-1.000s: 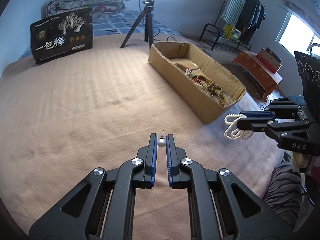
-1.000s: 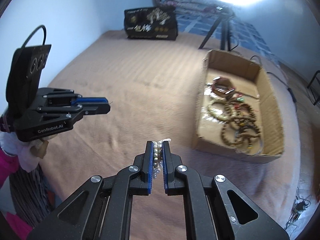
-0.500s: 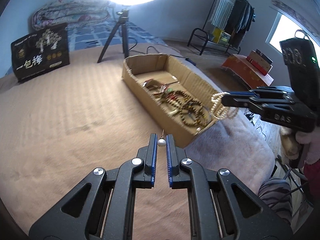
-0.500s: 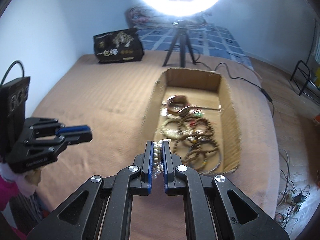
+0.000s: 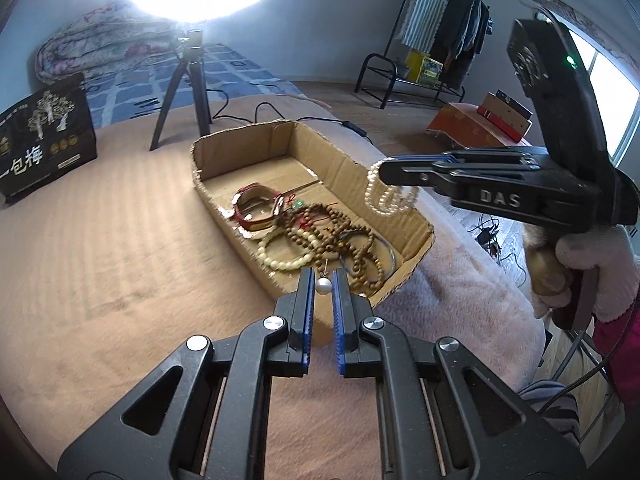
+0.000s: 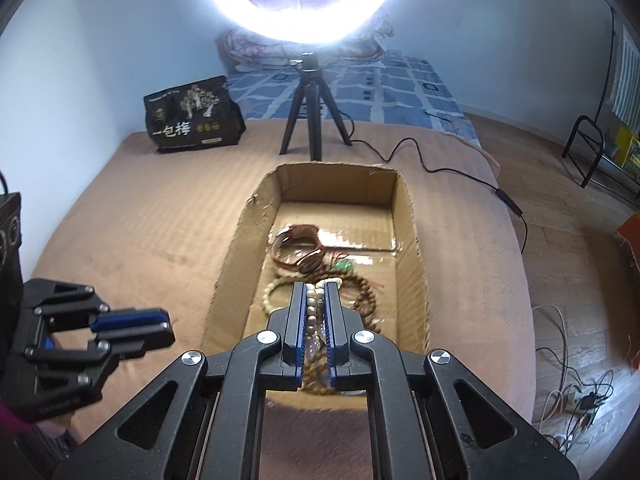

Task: Organize jewelry
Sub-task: 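Carry the pearl earring and pearl necklace over the box with both grippers, then open both grippers to release the earring and necklace into the box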

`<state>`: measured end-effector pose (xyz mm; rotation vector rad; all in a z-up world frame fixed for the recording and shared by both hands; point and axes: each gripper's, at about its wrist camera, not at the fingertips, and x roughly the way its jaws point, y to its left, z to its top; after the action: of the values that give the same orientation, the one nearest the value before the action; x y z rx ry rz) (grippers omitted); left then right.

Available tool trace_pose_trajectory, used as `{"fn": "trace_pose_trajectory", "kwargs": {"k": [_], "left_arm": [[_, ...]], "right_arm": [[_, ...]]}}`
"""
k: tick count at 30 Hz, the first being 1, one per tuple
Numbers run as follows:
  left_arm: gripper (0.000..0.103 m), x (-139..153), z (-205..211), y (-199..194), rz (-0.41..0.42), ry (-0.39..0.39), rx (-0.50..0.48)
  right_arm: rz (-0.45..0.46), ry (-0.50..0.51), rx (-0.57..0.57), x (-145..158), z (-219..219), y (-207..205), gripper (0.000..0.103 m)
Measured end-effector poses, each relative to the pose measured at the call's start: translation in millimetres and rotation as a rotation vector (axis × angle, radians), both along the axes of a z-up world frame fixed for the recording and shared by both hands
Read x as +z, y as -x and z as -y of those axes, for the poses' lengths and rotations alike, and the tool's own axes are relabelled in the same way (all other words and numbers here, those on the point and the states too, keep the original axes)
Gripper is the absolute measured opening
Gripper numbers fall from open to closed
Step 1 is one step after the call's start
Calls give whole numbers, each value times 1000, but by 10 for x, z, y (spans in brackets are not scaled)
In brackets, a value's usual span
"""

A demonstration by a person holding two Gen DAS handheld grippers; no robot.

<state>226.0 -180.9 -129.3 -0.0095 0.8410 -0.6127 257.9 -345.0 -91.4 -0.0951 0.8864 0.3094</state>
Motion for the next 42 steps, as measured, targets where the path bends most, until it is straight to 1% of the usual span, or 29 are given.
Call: {"fn": "trace_pose_trajectory", "kwargs": {"k": [6, 10, 16, 24, 33, 34, 35, 36, 37, 38, 42], "left_arm": [[7, -69, 120, -99, -13, 1, -3], [7, -137, 172, -160, -27, 0, 5], [7, -178, 221, -211, -20, -35, 18], [7, -187, 241, -252, -19, -33, 18], [7, -188, 281, -242, -25, -42, 15], [7, -194, 285, -243, -30, -45, 16], [9, -198, 288, -240, -31, -47, 17], [19, -202, 290, -238, -31, -50, 17], [26, -204, 290, -234, -32, -50, 19], [37, -204, 288, -229, -30, -50, 22], [38, -204, 282, -212, -31, -56, 28]], "right_arm": [[-5, -5, -26, -51, 47, -192, 7], [-17, 11, -32, -131, 38, -309, 7], [-38, 11, -42, -222, 70, -443, 7], [-47, 19, -46, -266, 74, -492, 7], [-31, 34, -61, -235, 82, -498, 8], [-28, 39, -63, -230, 81, -497, 9], [-25, 45, -66, -225, 78, -496, 17], [-21, 48, -69, -218, 77, -492, 31], [-15, 48, -71, -209, 77, -485, 39], [-2, 44, -72, -192, 80, -468, 50], [-1, 44, -79, -168, 77, -449, 54]]}}
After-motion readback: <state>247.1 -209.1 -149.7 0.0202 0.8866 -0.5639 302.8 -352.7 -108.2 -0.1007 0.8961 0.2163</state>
